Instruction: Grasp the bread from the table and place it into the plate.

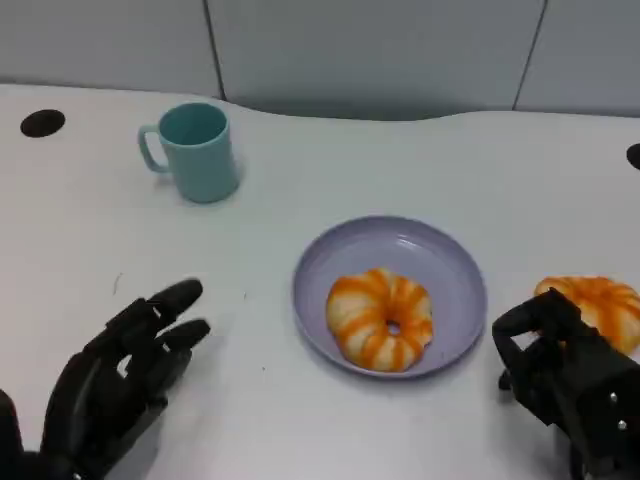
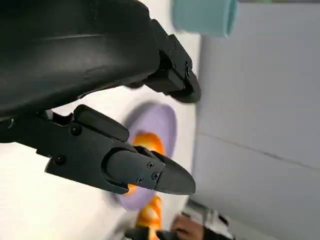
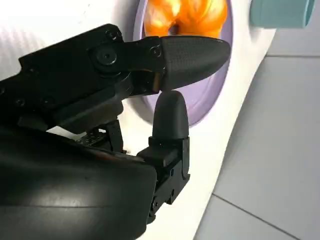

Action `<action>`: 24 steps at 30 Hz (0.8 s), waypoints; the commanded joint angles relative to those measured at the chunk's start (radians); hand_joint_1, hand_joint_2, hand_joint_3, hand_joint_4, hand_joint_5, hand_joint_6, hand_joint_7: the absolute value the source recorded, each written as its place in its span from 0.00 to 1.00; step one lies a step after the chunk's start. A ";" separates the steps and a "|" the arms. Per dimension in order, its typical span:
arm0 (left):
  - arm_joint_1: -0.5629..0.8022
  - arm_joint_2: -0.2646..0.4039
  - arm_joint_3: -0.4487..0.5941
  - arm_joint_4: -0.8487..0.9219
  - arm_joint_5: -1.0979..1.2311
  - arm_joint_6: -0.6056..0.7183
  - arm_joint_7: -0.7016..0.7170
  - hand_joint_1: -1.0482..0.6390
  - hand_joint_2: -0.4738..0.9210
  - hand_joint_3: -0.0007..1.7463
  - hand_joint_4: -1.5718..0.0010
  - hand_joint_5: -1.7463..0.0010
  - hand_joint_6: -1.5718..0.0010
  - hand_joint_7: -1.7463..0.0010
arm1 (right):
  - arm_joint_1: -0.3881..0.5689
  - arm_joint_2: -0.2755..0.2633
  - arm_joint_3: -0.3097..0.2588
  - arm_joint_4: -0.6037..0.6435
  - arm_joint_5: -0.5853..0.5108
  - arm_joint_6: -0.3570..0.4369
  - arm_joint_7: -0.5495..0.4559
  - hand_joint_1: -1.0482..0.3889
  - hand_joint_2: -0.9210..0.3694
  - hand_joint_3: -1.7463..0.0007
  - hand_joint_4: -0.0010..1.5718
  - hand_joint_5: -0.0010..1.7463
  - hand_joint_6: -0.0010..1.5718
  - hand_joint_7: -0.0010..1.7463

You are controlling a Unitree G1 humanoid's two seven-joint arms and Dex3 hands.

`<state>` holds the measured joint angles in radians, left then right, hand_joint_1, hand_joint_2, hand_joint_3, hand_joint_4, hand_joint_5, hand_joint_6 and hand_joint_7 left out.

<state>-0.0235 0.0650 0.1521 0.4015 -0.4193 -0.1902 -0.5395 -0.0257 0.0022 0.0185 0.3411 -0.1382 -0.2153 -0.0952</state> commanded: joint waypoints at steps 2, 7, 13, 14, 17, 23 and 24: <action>0.034 -0.006 0.010 -0.050 0.053 0.011 0.092 0.29 1.00 0.03 0.72 0.01 0.75 0.18 | -0.004 -0.014 -0.013 0.021 0.015 -0.028 0.004 0.57 0.00 0.77 0.40 1.00 0.24 0.97; 0.058 -0.026 0.006 -0.056 0.089 -0.010 0.142 0.39 1.00 0.05 0.63 0.00 0.77 0.00 | 0.000 -0.013 -0.011 0.000 0.011 -0.012 0.000 0.57 0.00 0.77 0.40 1.00 0.25 0.98; 0.072 -0.024 -0.009 -0.072 0.128 -0.003 0.159 0.44 1.00 0.10 0.66 0.00 0.75 0.00 | -0.004 -0.027 -0.007 0.009 -0.007 -0.022 -0.003 0.58 0.00 0.77 0.41 1.00 0.24 0.97; 0.073 -0.022 -0.010 -0.070 0.134 -0.006 0.159 0.45 1.00 0.10 0.66 0.00 0.75 0.00 | -0.004 -0.027 -0.007 0.010 -0.008 -0.023 -0.004 0.58 0.00 0.77 0.41 1.00 0.24 0.97; 0.075 -0.015 -0.011 -0.060 0.147 -0.009 0.153 0.44 1.00 0.12 0.65 0.00 0.76 0.00 | 0.000 -0.022 -0.007 -0.008 -0.008 -0.001 -0.006 0.58 0.00 0.77 0.40 1.00 0.24 0.96; 0.055 -0.003 -0.006 -0.025 0.155 -0.017 0.142 0.45 1.00 0.10 0.63 0.00 0.75 0.00 | -0.012 -0.027 -0.009 0.019 -0.011 -0.017 -0.010 0.58 0.00 0.77 0.41 1.00 0.24 0.96; 0.052 -0.004 -0.006 -0.021 0.156 -0.017 0.145 0.45 1.00 0.09 0.63 0.00 0.74 0.00 | -0.014 -0.027 -0.011 0.026 -0.008 -0.022 -0.010 0.58 0.00 0.77 0.41 1.00 0.25 0.96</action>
<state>0.0435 0.0454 0.1403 0.3658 -0.2719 -0.1899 -0.3951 -0.0289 -0.0079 0.0186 0.3489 -0.1497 -0.2211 -0.0963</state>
